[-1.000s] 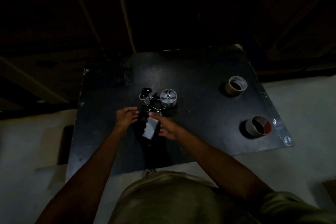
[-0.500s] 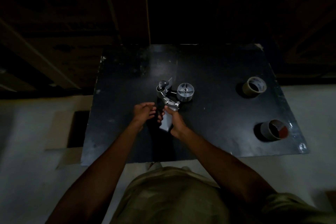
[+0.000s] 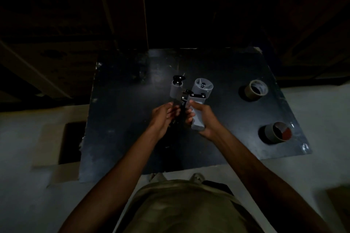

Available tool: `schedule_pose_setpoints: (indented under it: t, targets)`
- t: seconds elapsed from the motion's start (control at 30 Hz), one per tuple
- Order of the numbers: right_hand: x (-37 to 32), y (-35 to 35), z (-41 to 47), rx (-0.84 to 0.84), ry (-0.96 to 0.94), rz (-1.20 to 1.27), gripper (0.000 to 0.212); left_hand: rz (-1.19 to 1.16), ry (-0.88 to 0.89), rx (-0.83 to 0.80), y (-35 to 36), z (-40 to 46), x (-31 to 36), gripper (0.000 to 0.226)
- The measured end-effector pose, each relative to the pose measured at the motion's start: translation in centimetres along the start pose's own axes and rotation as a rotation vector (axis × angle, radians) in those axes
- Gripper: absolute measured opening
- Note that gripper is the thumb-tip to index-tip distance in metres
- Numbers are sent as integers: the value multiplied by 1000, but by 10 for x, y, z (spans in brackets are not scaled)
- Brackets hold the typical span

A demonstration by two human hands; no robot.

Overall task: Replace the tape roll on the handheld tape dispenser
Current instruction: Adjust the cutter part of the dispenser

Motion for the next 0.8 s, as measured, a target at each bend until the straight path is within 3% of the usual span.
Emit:
schedule_pose_setpoints:
  t: [0.13, 0.33, 0.47, 0.8]
  targets:
    - [-39, 22, -47, -94, -8, -121, 15, -166, 50, -27, 31, -24, 21, 35]
    - [-81, 48, -101, -121, -49, -273, 21, -310, 174, 2, 74, -68, 49, 11]
    - [-92, 49, -119, -146, -42, -314, 28, -353, 227, 53, 87, -84, 51, 24]
    - [-108, 48, -137, -160, -1, -307, 26, -308, 402, 97, 102, -102, 46, 23]
Point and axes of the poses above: each hand's wrist, its own z-axis towards the middle knuckle, its own y-axis out of the palm, x = y × z, the point moved 1 cm from there along z, towards the middle knuckle, and after that the axes turned 3 degrees about y, right-handed, at the moved point
